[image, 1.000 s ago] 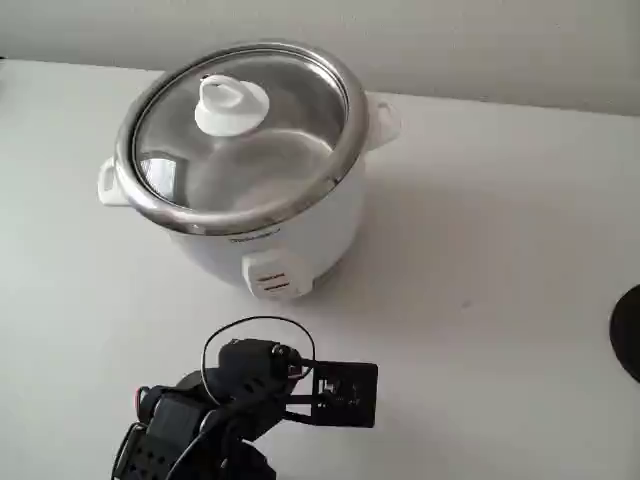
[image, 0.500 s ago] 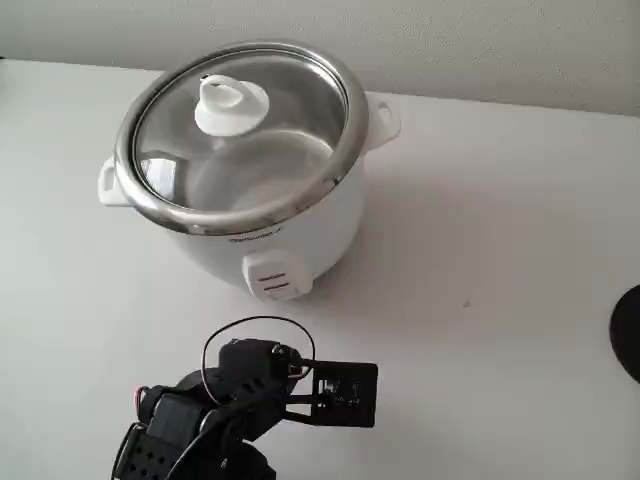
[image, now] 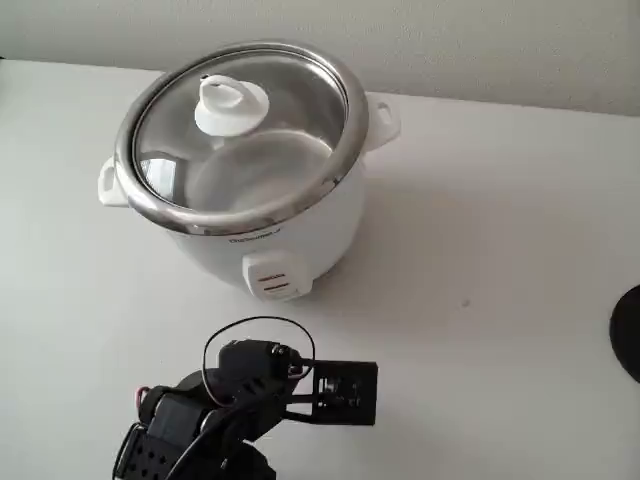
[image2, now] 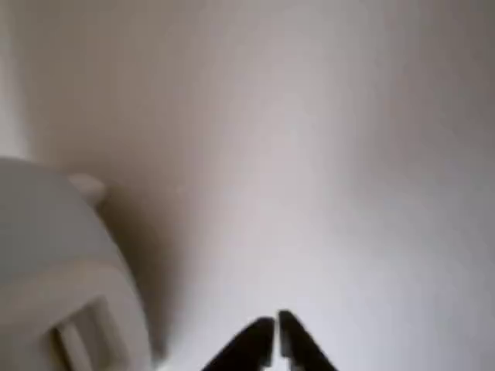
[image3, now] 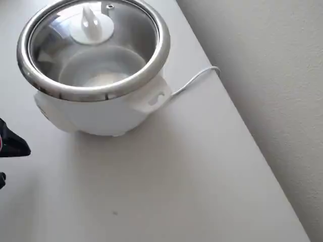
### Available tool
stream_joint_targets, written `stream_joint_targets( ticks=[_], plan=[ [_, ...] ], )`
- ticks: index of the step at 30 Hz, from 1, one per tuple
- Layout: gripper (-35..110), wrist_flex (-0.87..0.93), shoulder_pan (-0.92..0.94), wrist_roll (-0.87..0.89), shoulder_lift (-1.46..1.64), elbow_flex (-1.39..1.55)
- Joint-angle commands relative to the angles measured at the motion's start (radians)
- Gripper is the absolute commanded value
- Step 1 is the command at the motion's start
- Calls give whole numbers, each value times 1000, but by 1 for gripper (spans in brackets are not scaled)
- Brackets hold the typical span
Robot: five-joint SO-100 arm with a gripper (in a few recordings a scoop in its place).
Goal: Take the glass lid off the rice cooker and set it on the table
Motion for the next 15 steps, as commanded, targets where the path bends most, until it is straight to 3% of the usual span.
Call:
stream_joint_targets(
  ticks=[1, 7, 11, 15],
  plan=[
    [2, -38, 95, -152, 9, -86],
    [19, -170, 135, -149, 8, -158],
    [22, -365, 199, -143, -51, -169],
    [22, -548, 255, -150, -296, -232]
  ],
)
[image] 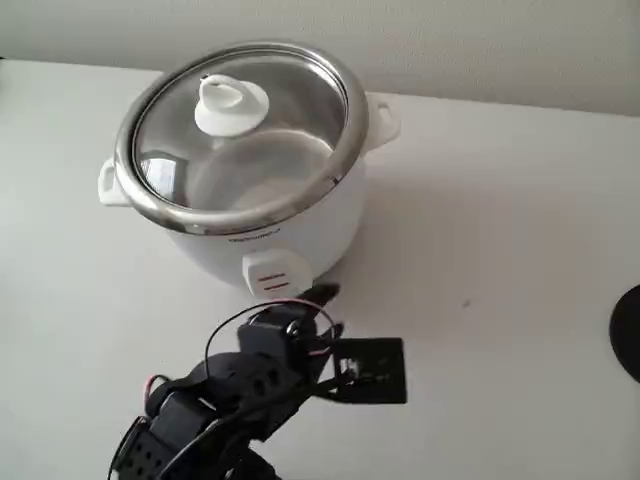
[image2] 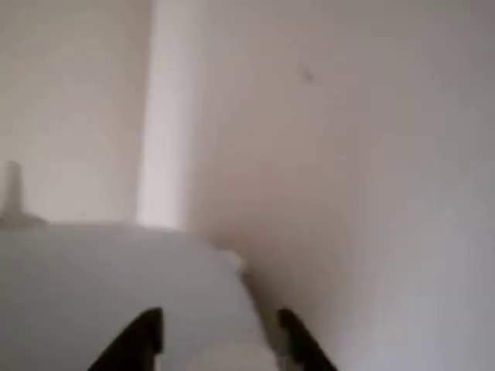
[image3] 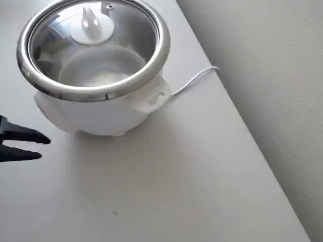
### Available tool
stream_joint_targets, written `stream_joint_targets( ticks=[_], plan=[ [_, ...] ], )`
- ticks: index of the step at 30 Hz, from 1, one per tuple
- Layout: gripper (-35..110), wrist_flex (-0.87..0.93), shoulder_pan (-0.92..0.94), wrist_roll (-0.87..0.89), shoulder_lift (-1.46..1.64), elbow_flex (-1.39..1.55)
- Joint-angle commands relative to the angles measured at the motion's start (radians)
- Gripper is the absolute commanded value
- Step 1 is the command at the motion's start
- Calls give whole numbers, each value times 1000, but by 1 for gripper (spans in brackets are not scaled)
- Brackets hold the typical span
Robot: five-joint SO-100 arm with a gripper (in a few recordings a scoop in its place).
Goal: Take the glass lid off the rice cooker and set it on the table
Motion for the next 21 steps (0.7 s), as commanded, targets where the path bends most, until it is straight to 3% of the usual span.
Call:
stream_joint_targets(
  ticks=[1, 4, 13, 21],
  plan=[
    [22, -190, 67, -12, -229, -137],
    [22, -230, 94, -14, -276, -181],
    [22, -103, 133, -49, -436, -693],
    [22, 149, -94, 29, -514, -1086]
  ],
)
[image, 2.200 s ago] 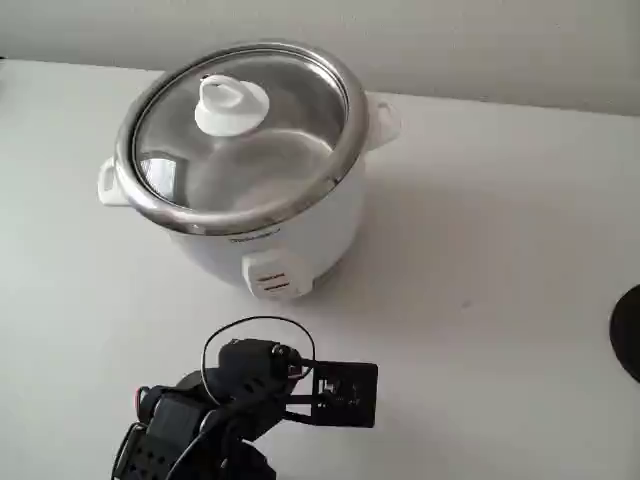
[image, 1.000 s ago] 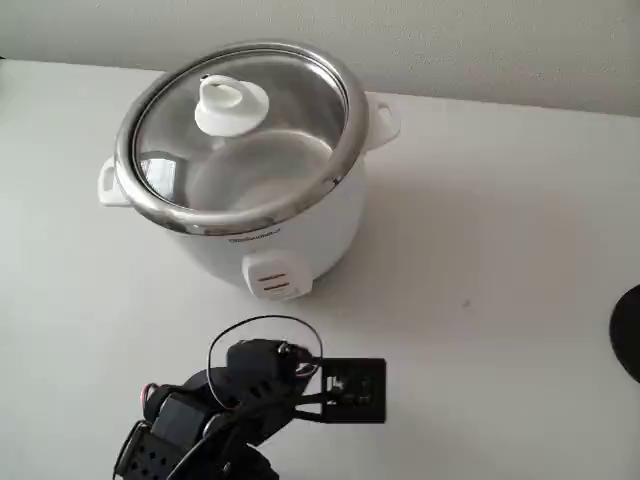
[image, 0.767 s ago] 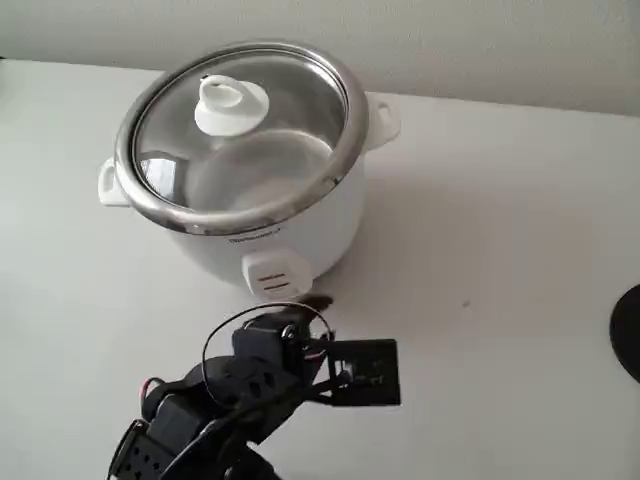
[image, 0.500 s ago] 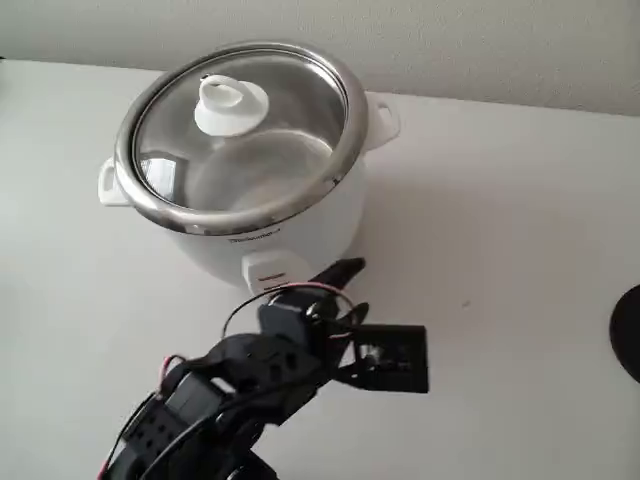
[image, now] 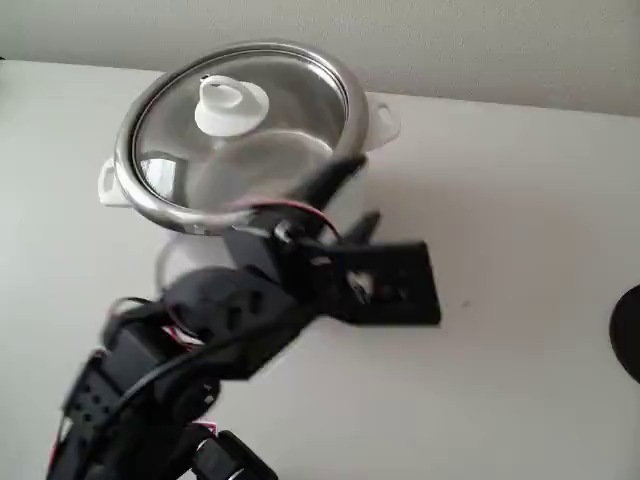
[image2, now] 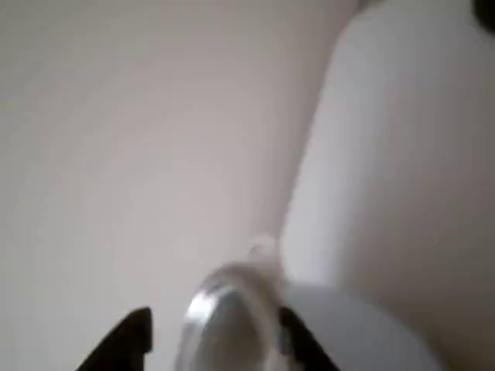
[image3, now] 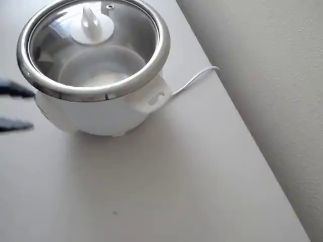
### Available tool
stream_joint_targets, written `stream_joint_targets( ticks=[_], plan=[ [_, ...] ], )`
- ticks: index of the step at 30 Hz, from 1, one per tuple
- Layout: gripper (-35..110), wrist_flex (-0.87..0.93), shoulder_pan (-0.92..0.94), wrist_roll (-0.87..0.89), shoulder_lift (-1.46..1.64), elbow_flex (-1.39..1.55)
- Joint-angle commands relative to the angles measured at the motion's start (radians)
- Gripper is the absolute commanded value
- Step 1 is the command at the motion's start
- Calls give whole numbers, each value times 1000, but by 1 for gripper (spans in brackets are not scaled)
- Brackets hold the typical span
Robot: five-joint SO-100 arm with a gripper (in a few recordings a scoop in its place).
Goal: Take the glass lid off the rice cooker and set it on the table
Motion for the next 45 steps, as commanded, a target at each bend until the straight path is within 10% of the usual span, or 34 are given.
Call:
stream_joint_targets(
  ticks=[1, 16, 45],
  plan=[
    [22, 115, -167, 66, -49, -290],
    [24, 100, -569, 284, -449, -560],
    [15, -341, -469, 301, -793, -623]
  ],
)
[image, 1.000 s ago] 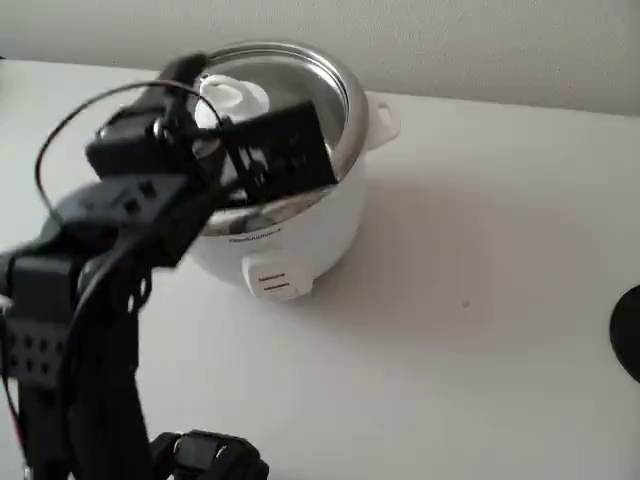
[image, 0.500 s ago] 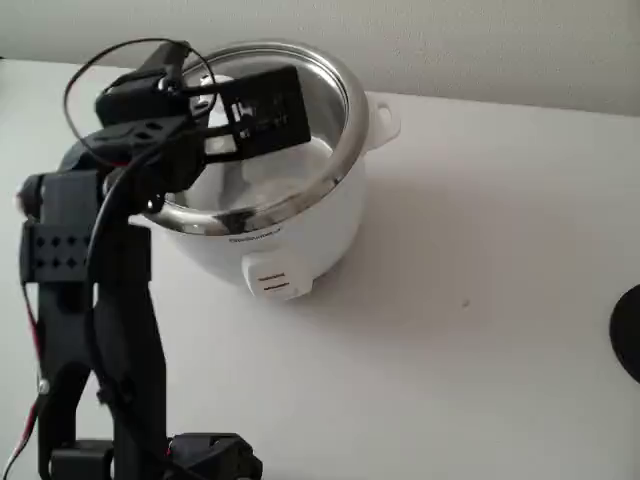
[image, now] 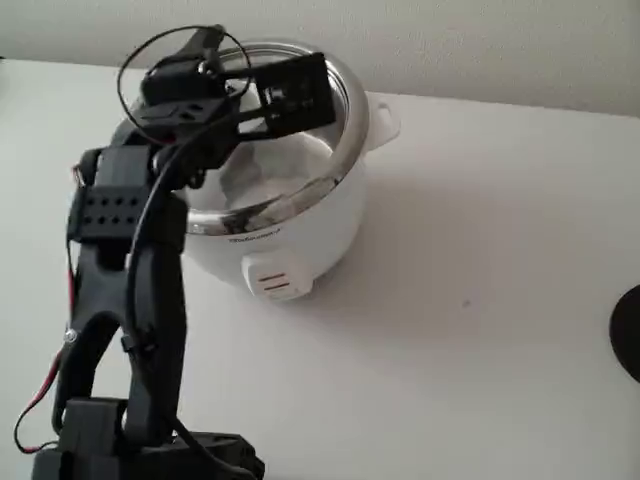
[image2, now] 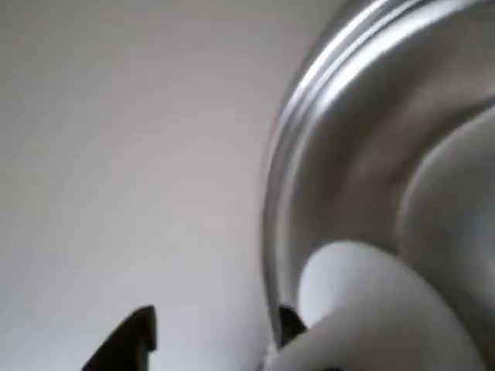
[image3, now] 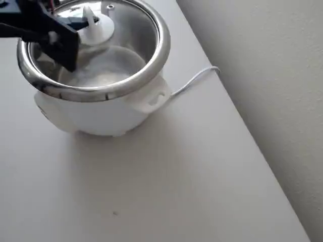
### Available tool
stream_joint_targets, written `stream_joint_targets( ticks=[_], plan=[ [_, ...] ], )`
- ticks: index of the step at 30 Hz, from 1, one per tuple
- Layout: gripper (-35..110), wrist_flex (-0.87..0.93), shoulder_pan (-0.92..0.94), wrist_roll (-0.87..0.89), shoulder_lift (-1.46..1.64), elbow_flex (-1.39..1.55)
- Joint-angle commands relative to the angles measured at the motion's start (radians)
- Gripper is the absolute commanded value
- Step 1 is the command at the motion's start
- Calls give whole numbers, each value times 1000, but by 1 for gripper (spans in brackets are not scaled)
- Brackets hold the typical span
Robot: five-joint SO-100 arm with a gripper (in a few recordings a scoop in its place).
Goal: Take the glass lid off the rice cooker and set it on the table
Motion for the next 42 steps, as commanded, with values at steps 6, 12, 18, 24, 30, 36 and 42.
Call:
stream_joint_targets(
  ticks=[6, 12, 18, 24, 30, 36, 42],
  plan=[
    [0, -196, 64, 25, 57, -67],
    [0, -244, 109, 80, 175, -67],
    [0, -239, 181, 80, 325, -66],
    [1, -262, 307, 40, 417, -66],
    [1, -279, 529, -2, 449, -54],
    [1, -485, 765, -25, 436, 129],
    [1, -715, 900, -83, 357, 342]
  ],
)
